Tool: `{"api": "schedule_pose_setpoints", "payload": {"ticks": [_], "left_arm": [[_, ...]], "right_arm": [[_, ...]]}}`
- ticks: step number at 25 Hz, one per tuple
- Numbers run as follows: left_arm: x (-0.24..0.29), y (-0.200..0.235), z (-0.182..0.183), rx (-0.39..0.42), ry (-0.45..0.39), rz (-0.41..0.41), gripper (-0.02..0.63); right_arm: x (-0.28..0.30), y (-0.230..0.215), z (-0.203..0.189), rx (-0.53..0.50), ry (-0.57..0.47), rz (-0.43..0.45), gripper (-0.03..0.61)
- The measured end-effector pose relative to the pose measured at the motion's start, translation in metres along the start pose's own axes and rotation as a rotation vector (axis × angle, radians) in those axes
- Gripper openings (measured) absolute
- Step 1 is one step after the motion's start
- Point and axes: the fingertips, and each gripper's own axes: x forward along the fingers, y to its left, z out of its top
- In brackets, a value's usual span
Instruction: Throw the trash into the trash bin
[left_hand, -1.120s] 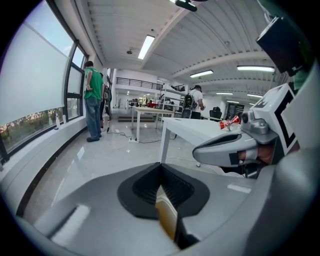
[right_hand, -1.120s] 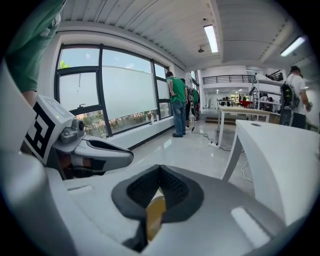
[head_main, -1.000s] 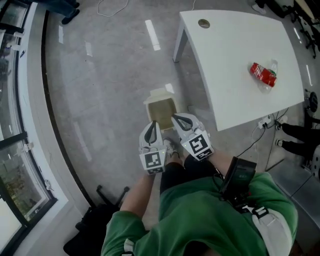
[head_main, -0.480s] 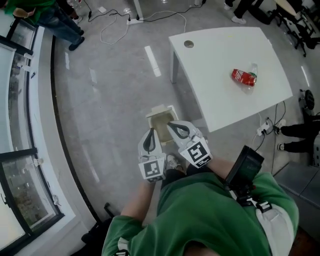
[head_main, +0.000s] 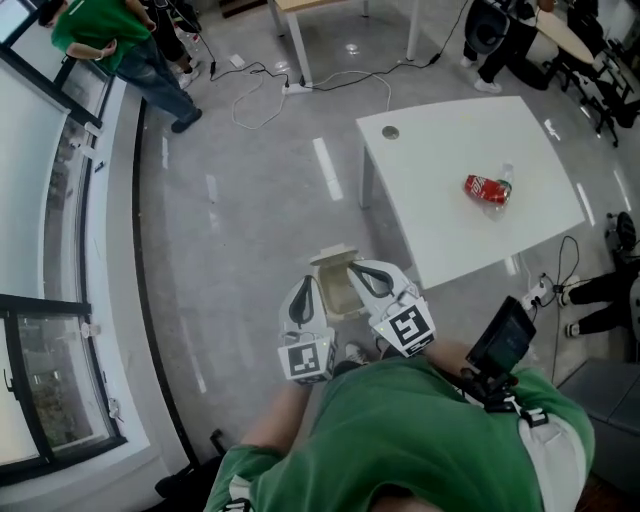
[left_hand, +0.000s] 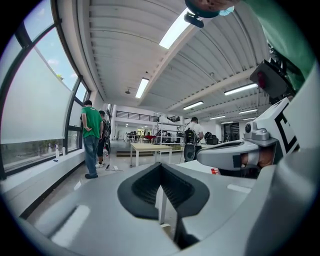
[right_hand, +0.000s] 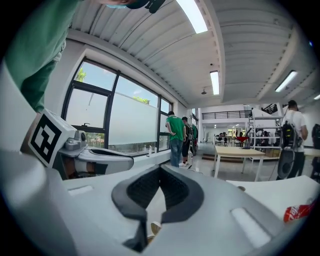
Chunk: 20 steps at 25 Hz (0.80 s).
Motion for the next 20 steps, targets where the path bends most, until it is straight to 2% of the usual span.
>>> {"api": "schedule_pose_setpoints", "payload": {"ticks": [7,16,20], "left_arm": [[-0.013,0.002,0.024,0.013,-0.068,-0.03,0.005],[-0.028,-0.001,0.041,0.042,-0.069,-0.045,0.005],[-0.024,-0.006,0.047,0.036,-0.111,-0.078,0.005]], "right_arm": [[-0.012,0.0,0.024,-0.009,-0.041,-0.015,0.003],[-0.029,0.004,0.038,-0.026,-0.061,-0.034,0.003],[-0.029,0.004,0.041,-0.012,-0.064,-0.041,0.003]]}}
